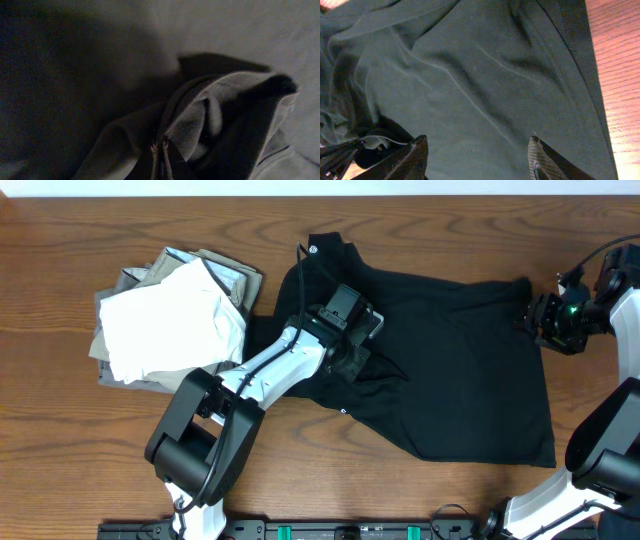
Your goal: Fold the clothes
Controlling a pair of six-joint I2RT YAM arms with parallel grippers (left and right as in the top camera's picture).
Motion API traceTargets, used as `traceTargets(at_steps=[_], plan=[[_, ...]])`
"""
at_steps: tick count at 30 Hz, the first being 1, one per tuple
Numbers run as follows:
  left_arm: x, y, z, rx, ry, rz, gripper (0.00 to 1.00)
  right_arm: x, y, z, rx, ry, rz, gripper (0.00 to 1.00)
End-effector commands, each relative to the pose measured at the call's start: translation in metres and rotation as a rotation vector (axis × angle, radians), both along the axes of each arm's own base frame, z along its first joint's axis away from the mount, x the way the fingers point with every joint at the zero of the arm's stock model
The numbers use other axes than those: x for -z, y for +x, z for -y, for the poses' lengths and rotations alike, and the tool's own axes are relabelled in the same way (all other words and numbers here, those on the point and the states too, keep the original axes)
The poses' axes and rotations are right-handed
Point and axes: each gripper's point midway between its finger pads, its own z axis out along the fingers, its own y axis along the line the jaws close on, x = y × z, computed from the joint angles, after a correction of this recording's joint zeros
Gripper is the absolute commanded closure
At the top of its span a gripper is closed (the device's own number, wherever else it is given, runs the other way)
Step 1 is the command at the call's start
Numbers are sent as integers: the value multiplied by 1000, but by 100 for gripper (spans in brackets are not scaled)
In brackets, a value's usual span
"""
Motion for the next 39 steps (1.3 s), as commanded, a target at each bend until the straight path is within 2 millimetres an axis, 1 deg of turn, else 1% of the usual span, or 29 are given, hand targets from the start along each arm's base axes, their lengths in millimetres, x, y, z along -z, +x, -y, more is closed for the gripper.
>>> traceTargets(at_steps=[1, 4, 6, 8, 12, 15, 19, 22, 25, 27, 29, 32, 37, 39], plan=[[-25, 14, -9, -63, 37, 60, 94, -9, 0, -8, -11, 4, 21, 38], [-55, 13, -20, -149, 58, 71, 94, -9, 0, -8, -11, 4, 21, 38], [-77, 8, -26, -184, 52, 74, 94, -7, 0, -8, -11, 4, 20, 38], [-93, 1, -37, -237, 67, 76, 94, -5, -2, -8, -11, 6, 14, 38], [-111, -24, -63, -298, 123, 35, 94, -1, -6, -10, -10, 13, -2, 38], [-114, -45, -77, -319, 166, -24, 94, 2, -10, -11, -8, 18, -16, 38], [-110, -67, -93, -355, 231, -109, 94, 10, -21, -9, 36, 7, -80, 39], [-108, -78, -100, -379, 266, -155, 94, 23, -38, 0, 88, -48, -169, 39], [-107, -88, -108, -407, 299, -197, 94, 37, -59, 10, 137, -89, -256, 38], [-107, -93, -111, -412, 317, -216, 94, 42, -68, 13, 159, -77, -283, 40], [-107, -99, -116, -418, 339, -239, 94, 47, -82, 21, 204, -59, -320, 42], [-107, -108, -122, -441, 370, -274, 94, 56, -109, 35, 293, -12, -385, 46], [-107, -114, -125, -449, 387, -297, 94, 67, -145, 46, 400, 42, -436, 46], [-107, -114, -125, -449, 388, -297, 94, 68, -153, 48, 426, 46, -435, 45]])
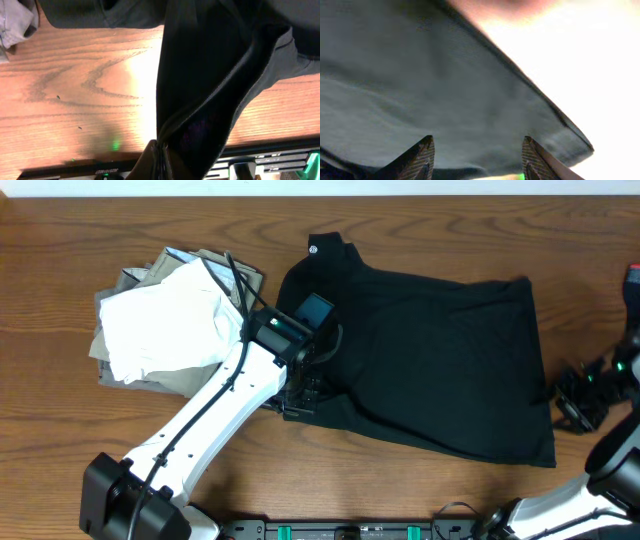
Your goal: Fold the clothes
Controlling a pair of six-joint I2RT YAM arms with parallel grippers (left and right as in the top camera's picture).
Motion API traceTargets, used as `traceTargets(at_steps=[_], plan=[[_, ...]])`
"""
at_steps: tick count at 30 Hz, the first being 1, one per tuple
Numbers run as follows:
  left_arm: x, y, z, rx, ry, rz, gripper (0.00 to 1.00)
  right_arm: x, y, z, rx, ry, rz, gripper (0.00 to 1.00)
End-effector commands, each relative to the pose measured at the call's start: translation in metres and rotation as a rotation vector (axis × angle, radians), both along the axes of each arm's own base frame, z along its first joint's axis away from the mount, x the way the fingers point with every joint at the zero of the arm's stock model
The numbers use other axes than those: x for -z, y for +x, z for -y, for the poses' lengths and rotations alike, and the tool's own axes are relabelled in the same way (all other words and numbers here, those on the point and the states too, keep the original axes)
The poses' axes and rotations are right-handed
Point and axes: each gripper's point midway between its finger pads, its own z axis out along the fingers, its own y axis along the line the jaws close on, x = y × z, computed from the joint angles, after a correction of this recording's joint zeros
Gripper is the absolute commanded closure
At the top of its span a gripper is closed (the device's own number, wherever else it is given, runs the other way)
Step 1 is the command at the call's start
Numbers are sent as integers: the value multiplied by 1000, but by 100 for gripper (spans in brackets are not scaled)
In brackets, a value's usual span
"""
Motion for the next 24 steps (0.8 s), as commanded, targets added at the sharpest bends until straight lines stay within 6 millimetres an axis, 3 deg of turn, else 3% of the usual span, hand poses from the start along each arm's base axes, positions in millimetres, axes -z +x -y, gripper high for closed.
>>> traceTargets(at_steps=[1, 8, 13, 17, 24], plan=[[-1, 0, -2, -19, 9, 3, 94, -7, -11, 4, 56, -28, 23, 45], [-1, 4, 1, -19, -1, 18, 94, -8, -33, 12, 113, -127, 63, 40], [-1, 7, 2, -20, -9, 28, 94, -8, -59, 13, 188, -214, -26, 40], [-1, 8, 3, -20, -12, 32, 94, 3, -77, 10, 245, -247, -100, 45], [-1, 7, 3, -20, -10, 29, 94, 24, -87, 0, 311, -249, -123, 48]])
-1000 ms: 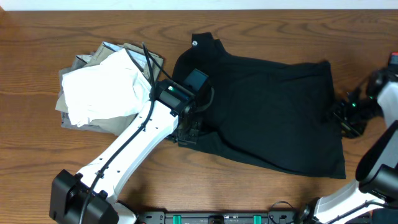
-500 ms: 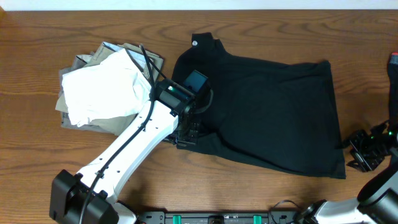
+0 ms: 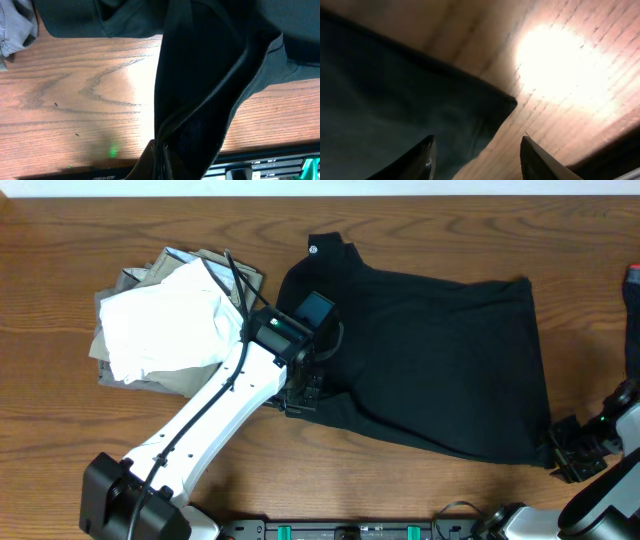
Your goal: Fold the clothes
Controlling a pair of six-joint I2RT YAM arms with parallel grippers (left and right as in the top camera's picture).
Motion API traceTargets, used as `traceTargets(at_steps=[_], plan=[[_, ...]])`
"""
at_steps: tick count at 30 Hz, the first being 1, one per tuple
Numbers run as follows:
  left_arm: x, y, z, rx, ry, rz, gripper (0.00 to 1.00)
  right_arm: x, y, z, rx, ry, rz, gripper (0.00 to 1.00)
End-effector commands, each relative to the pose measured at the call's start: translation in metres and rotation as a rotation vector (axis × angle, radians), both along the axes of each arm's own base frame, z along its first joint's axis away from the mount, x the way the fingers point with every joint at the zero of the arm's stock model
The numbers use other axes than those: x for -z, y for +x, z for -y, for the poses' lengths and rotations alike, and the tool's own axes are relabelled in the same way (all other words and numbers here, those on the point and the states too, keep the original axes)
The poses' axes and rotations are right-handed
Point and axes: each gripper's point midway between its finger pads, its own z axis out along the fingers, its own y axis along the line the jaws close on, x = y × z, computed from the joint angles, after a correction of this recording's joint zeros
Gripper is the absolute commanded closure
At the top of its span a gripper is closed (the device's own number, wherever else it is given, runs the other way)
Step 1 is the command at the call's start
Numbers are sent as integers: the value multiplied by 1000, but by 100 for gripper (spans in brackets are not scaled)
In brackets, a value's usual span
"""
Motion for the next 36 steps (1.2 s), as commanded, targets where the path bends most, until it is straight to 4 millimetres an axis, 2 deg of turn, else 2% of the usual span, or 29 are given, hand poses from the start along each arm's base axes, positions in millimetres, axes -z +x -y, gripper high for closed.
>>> traceTargets(at_steps=[1, 6, 12, 19, 21, 24, 27, 31, 33, 36], plan=[[-1, 0, -2, -18, 9, 2, 94, 5, -8, 0, 60, -28, -27, 49], [-1, 0, -2, -18, 9, 2, 94, 9, -6, 6, 77, -58, -17, 53], [-1, 0, -2, -18, 9, 2, 94, 11, 9, 21, 72, -121, 46, 78], [-1, -1, -3, -23, 13, -3, 94, 5, 10, 23, 63, -126, 54, 97], [-2, -4, -5, -31, 20, -13, 94, -9, 17, 29, 64, -152, 85, 99], [-3, -10, -10, -38, 38, -38, 94, -41, 32, 41, 68, -208, 159, 99], [-7, -19, -16, -65, 59, -63, 94, -87, 48, 56, 70, -279, 245, 99], [-16, -30, -22, -92, 61, -70, 94, -136, 57, 67, 72, -354, 308, 99], [-23, -33, -23, -94, 42, -58, 94, -147, 61, 69, 70, -366, 325, 99], [-32, -35, -24, -94, 9, -26, 94, -149, 66, 65, 56, -352, 342, 99]])
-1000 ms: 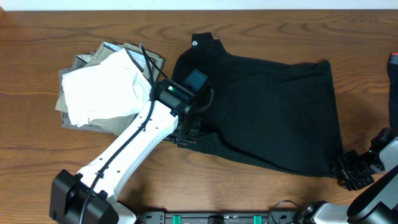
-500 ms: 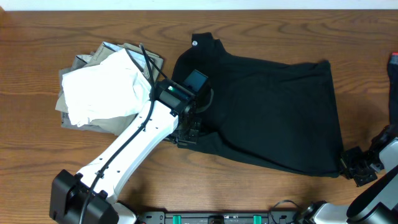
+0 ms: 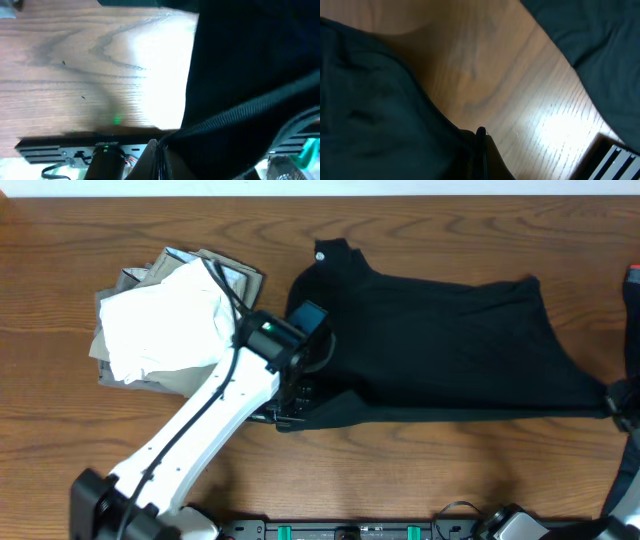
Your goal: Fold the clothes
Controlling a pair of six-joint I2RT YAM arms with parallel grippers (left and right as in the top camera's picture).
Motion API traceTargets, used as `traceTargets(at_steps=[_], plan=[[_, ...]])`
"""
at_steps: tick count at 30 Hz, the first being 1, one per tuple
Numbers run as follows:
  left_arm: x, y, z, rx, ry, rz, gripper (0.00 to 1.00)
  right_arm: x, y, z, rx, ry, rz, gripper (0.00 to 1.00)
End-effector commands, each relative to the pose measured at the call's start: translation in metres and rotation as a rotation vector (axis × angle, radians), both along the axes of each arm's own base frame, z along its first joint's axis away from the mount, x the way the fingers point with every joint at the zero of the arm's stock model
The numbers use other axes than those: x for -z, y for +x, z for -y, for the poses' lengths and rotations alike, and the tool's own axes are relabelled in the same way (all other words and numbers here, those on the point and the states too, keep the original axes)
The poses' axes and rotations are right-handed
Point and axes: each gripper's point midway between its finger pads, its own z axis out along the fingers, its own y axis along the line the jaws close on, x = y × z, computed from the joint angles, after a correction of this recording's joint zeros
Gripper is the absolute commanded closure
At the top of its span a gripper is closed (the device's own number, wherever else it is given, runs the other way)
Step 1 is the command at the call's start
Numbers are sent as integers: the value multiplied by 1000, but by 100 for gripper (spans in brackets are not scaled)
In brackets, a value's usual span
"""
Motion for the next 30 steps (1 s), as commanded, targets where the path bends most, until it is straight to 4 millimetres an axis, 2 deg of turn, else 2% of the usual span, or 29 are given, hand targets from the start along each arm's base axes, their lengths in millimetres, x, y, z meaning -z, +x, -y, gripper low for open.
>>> traceTargets(at_steps=[1, 5, 14, 22, 25, 30], plan=[[-16, -4, -3, -20, -37, 51, 94, 0, 3, -2, -11, 3, -5, 99], [-19, -7, -2, -15, -52, 52, 94, 4, 10, -7, -39, 13, -13, 99], [-29, -57, 21, 44, -212, -190, 94, 4, 23, -4, -50, -7, 14, 99], [-35, -74, 32, 37, -277, -276, 94, 3, 26, -2, -48, -17, 28, 99], [-32, -66, 32, 47, -267, -235, 94, 3, 26, -2, -48, -15, 27, 99], [-23, -24, 28, 44, -241, -55, 94, 2, 33, -9, -72, 22, 66, 99]])
